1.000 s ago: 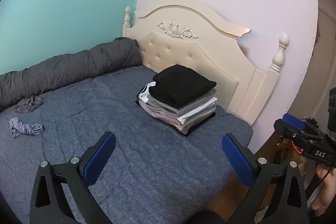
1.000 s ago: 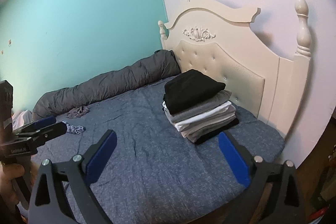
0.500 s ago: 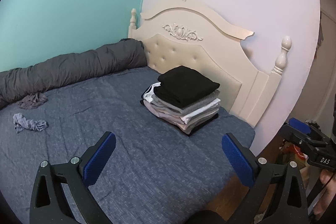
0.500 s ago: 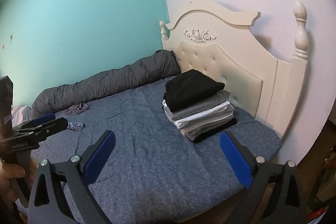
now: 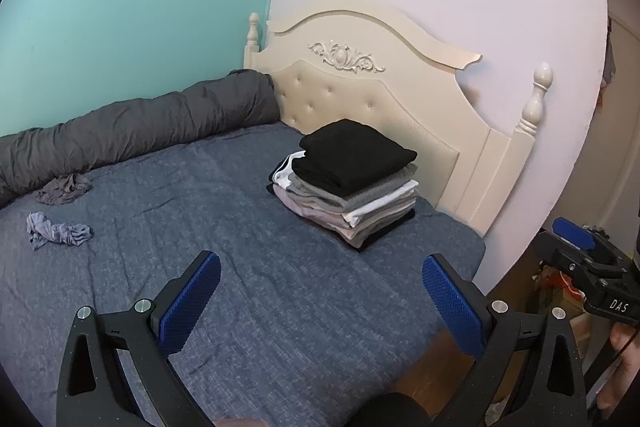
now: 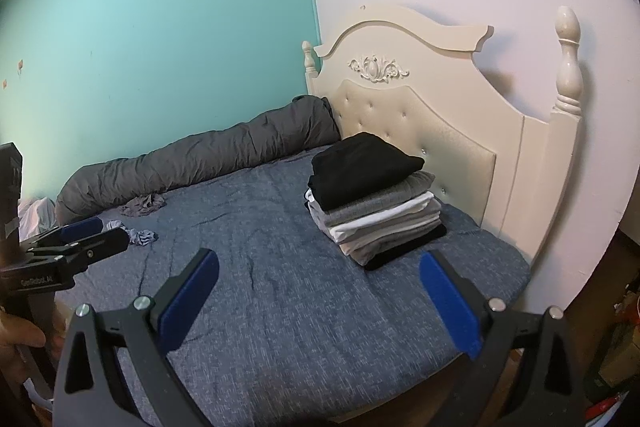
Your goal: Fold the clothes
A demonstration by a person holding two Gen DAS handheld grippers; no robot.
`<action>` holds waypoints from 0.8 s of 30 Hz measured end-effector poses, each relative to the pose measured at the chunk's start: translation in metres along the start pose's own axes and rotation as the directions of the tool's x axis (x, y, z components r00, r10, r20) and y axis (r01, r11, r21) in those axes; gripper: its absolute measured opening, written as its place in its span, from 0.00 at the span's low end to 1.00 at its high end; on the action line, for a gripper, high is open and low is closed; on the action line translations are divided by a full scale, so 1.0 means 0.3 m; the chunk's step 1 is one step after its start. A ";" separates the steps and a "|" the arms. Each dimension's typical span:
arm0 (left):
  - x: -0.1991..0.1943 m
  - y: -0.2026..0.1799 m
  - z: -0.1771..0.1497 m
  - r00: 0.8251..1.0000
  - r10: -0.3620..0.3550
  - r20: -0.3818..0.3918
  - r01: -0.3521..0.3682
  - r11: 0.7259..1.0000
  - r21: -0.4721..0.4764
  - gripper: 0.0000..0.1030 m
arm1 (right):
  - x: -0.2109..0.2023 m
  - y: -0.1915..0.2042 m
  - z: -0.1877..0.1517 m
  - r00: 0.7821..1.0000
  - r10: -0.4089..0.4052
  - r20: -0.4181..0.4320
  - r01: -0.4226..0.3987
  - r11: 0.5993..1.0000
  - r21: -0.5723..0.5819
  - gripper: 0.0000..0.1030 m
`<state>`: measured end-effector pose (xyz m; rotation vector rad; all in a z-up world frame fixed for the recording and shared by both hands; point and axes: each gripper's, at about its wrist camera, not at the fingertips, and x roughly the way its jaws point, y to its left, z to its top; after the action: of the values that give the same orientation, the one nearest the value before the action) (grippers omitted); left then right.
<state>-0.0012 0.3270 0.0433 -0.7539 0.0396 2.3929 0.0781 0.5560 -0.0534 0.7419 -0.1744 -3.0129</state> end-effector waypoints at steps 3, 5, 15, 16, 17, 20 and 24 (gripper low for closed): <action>-0.003 0.002 -0.006 1.000 0.001 -0.002 -0.001 1.000 0.000 1.00 | -0.001 0.001 -0.007 1.000 -0.006 -0.002 0.006 1.000 -0.004 0.98; -0.007 0.001 -0.010 1.000 0.003 -0.003 -0.003 1.000 0.004 1.00 | 0.001 -0.002 -0.012 1.000 -0.006 -0.005 0.006 1.000 -0.001 0.98; -0.019 -0.008 -0.033 1.000 0.010 0.005 -0.010 1.000 0.007 1.00 | 0.014 0.008 -0.029 1.000 -0.007 -0.018 0.007 1.000 -0.009 0.99; -0.020 -0.007 -0.033 1.000 0.014 0.007 -0.014 1.000 0.006 1.00 | 0.016 0.008 -0.029 1.000 -0.007 -0.019 0.007 1.000 -0.010 0.99; -0.021 -0.005 -0.034 1.000 0.017 0.007 -0.017 1.000 0.004 1.00 | 0.016 0.007 -0.030 1.000 -0.009 -0.019 0.008 1.000 -0.009 0.99; -0.025 0.001 -0.035 1.000 0.016 0.011 -0.016 1.000 0.001 1.00 | 0.019 0.010 -0.034 1.000 -0.010 -0.020 0.010 1.000 -0.012 0.99; -0.028 0.001 -0.037 1.000 0.018 0.012 -0.018 1.000 0.006 1.00 | 0.024 0.012 -0.034 1.000 -0.009 -0.023 0.009 1.000 -0.010 0.99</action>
<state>0.0096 0.3198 0.0386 -0.7395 0.0496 2.4129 0.0766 0.5509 -0.0653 0.7776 -0.1551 -3.0099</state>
